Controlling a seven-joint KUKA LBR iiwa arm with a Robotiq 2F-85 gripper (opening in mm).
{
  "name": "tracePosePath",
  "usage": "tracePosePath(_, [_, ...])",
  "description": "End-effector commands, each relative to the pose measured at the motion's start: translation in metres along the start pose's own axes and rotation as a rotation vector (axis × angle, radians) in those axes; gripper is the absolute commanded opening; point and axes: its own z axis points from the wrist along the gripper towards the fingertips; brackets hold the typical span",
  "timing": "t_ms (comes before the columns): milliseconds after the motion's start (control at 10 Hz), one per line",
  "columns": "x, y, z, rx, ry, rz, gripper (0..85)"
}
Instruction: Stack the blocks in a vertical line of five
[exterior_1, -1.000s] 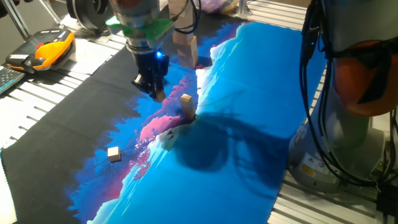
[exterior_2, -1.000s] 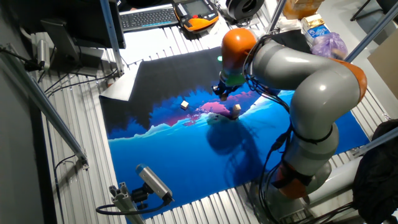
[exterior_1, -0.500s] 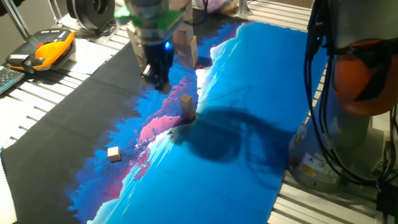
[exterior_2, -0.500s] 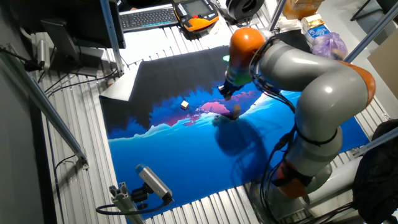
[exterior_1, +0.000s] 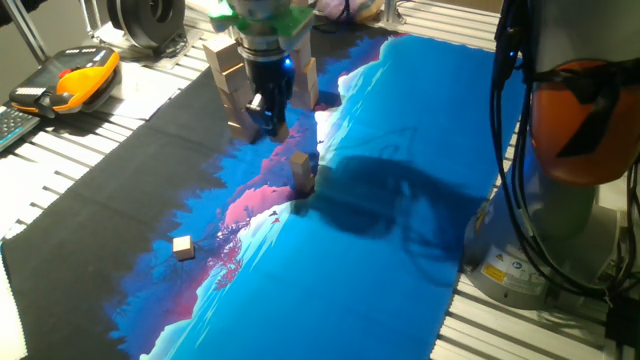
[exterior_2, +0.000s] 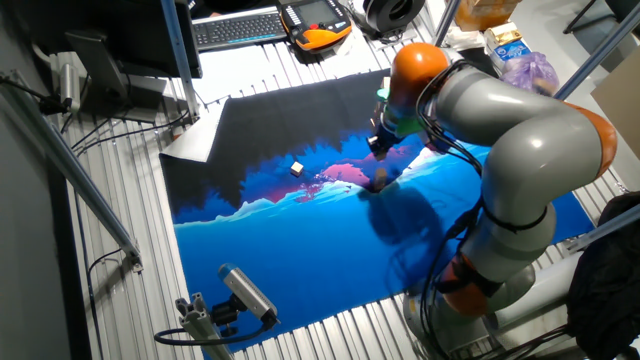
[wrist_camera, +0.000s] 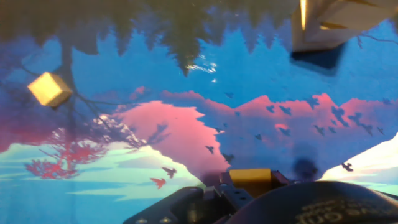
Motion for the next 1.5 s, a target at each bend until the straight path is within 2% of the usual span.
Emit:
tracePosePath(0, [0.002,-0.003,0.002,0.001,0.002,-0.001,0.0])
tracePosePath(200, [0.003,-0.003,0.009,-0.004,0.001,-0.003,0.0])
tracePosePath(300, [0.003,-0.003,0.009,-0.004,0.017,0.011,0.0])
tracePosePath(500, [0.003,-0.003,0.009,-0.002,0.072,0.052,0.0])
tracePosePath(600, [0.003,-0.003,0.009,0.003,0.077,0.066,0.0])
tracePosePath(900, [0.003,-0.003,0.009,0.006,0.061,0.057,0.0])
tracePosePath(1200, [0.023,-0.01,0.0,0.005,0.058,0.043,0.0])
tracePosePath(1400, [0.025,-0.007,0.004,0.003,0.049,0.054,0.0])
